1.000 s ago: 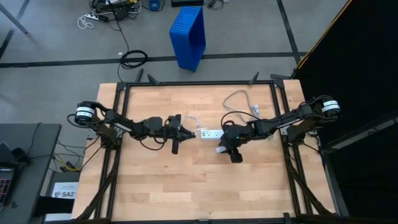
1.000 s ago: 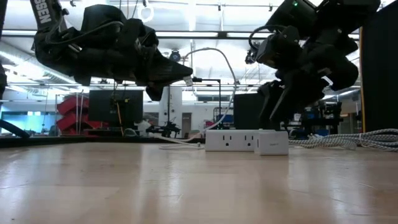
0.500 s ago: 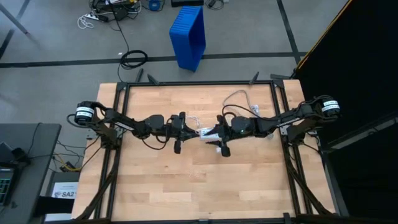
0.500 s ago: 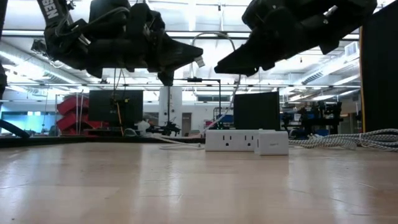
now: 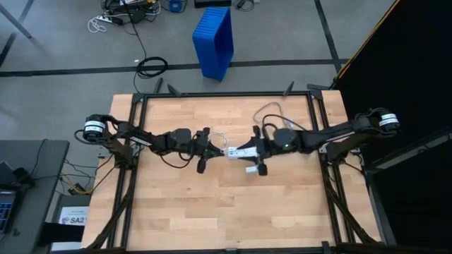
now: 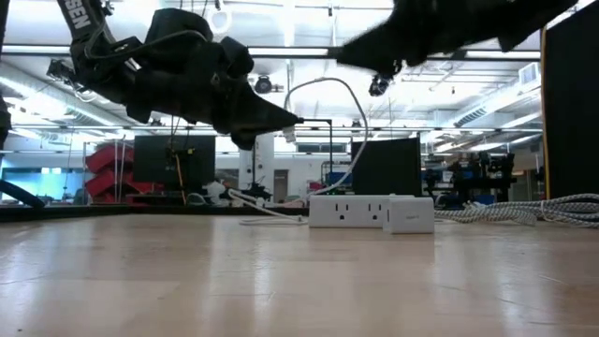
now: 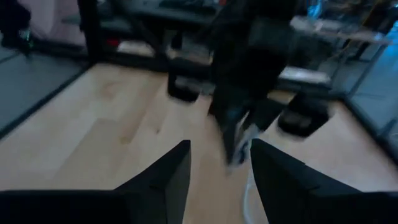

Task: Insert USB
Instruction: Insert the white charger cable into the white charger adapter

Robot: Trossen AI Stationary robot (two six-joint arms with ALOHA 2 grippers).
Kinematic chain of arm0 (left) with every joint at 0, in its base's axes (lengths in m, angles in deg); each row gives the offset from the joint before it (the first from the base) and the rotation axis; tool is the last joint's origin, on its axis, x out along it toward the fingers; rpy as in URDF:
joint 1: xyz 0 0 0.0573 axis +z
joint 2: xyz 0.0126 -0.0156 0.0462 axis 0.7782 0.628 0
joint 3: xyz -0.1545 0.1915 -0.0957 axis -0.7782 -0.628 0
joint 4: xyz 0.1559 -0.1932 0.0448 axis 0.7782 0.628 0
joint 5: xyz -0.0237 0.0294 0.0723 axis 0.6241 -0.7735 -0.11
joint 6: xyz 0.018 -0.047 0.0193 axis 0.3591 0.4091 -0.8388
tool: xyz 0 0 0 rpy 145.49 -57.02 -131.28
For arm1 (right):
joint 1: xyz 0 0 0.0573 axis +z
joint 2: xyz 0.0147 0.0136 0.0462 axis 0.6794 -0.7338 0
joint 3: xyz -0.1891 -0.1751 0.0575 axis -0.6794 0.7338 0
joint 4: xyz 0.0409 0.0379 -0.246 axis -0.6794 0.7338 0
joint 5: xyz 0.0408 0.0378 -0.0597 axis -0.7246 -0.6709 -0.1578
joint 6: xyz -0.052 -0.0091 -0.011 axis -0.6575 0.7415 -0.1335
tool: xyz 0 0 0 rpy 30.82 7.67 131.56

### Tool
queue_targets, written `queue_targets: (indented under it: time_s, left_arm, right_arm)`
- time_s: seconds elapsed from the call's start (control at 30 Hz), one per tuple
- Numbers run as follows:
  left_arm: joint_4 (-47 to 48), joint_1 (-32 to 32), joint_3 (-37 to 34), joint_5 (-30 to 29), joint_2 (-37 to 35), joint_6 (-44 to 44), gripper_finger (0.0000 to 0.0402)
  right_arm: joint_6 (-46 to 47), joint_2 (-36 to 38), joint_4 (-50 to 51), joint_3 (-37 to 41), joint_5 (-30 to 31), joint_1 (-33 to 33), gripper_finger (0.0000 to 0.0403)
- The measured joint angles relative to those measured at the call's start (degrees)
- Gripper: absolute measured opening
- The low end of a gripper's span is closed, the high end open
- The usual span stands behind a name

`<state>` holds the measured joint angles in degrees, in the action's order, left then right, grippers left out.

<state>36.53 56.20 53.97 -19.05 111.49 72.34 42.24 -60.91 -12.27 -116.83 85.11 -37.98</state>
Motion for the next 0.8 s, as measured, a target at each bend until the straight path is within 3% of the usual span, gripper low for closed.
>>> queue_targets:
  time_s: [0.17,0.33,0.5,0.63,0.8]
  left_arm:
    - [0.4,-0.1,0.2,4.3,0.0,-0.8,0.0001]
    - [-0.8,-0.2,0.2,2.9,0.0,-10.6,0.0001]
    - [-8.9,-0.2,0.2,2.7,-0.1,-19.7,0.0001]
    - [-14.3,0.1,0.2,2.0,-0.1,-20.1,0.0001]
    - [-10.7,0.2,2.4,1.7,-0.1,-20.1,0.0001]
  right_arm:
    - [-1.4,1.6,0.8,0.0,0.4,-1.5,0.0133]
    - [-1.8,-1.3,1.7,0.0,0.4,-4.8,0.0132]
    - [-1.8,-6.0,-0.3,0.0,-0.7,-7.6,0.0134]
    - [-1.9,-9.8,-5.8,0.0,-5.5,-8.0,0.0130]
    - [-1.9,-13.0,-11.9,-0.3,-7.6,-7.6,0.0132]
